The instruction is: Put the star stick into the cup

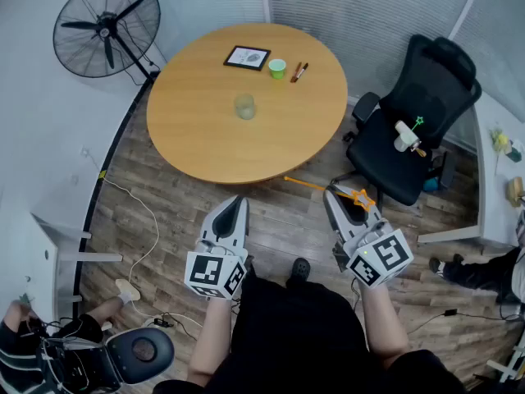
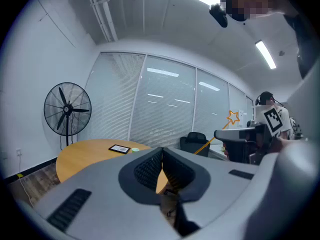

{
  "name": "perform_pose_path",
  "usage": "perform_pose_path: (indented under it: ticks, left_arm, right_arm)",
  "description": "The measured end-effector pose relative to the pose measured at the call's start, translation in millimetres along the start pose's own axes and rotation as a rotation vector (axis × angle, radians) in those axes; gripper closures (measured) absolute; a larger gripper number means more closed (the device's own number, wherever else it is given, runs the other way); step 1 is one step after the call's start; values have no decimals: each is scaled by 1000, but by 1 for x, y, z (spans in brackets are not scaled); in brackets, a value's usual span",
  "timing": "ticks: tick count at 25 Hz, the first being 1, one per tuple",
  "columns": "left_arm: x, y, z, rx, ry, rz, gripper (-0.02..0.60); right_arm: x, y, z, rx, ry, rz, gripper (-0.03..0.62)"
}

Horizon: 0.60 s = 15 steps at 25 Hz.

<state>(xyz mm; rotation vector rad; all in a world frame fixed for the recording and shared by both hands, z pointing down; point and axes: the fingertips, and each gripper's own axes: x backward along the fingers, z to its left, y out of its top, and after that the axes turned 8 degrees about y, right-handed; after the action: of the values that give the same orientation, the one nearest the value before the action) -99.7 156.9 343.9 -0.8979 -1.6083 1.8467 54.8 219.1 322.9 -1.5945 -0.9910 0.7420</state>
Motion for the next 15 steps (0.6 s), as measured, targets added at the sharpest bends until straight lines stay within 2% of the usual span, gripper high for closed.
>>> perform_pose_path:
  ticks: [3,6,15]
  left_arm:
    - [15,-1,-12,7,2,34,581]
    - [22,2,-25,-5,-17,34,581]
    - [33,-2,-42,-16,-31,39,581]
  right_arm:
    - [13,-1,16,2,8,16,572]
    - [23,1,29,41,16,35,572]
    - [47,-2,31,60,2,35,572]
